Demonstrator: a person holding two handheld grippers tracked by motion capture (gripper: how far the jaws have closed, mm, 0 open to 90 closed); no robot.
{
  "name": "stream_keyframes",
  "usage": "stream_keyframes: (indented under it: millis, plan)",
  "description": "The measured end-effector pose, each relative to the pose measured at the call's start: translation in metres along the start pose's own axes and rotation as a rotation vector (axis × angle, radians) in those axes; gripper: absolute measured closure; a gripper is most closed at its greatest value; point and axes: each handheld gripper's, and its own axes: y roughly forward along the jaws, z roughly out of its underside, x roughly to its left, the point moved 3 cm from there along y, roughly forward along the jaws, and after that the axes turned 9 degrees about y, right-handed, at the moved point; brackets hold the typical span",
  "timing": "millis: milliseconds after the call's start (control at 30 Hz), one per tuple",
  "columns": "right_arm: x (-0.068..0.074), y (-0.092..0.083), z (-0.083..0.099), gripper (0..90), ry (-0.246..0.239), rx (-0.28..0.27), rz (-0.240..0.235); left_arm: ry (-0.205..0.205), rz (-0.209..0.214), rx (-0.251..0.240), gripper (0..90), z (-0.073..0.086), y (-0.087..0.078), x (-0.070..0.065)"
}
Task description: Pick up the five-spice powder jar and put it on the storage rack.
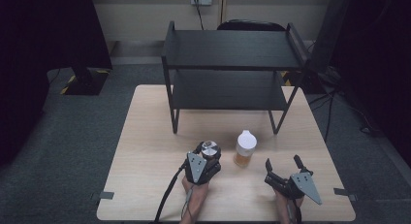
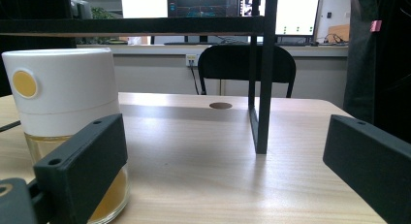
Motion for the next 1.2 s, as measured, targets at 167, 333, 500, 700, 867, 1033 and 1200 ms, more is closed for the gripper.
stream_keyframes:
  millis: [167, 333, 500, 700, 867, 1033, 1200]
  plan:
    - [0.0, 0.0, 0.0, 0.4, 0.0, 0.0, -0.001, -0.004, -0.013, 0.0, 35.3, 0.0, 0.0, -0.004]
    - [0.0, 0.0, 0.0, 0.4, 0.0, 0.0, -0.001, -0.004, -0.01, 0.0, 35.4, -0.001, 0.0, -0.003]
    - [0.0, 0.0, 0.0, 0.4, 0.0, 0.0, -0.001, -0.008, -0.005, -0.006, 35.3, -0.001, -0.001, -0.002]
    - [0.0, 0.0, 0.0, 0.4, 0.0, 0.0, -0.003, -0.013, 0.013, -0.012, 35.4, -0.003, -0.004, 0.001]
    - [0.0, 0.0, 0.0, 0.4, 0.0, 0.0, -0.003, 0.0, 0.031, -0.017, 35.4, -0.008, -0.006, 0.005]
    - [0.0, 0.0, 0.0, 0.4, 0.001, 0.0, -0.002, 0.011, 0.052, -0.033, 35.4, -0.013, -0.008, 0.009]
    - [0.0, 0.0, 0.0, 0.5, 0.001, 0.001, -0.001, 0.005, 0.066, -0.044, 35.4, -0.015, -0.01, 0.013]
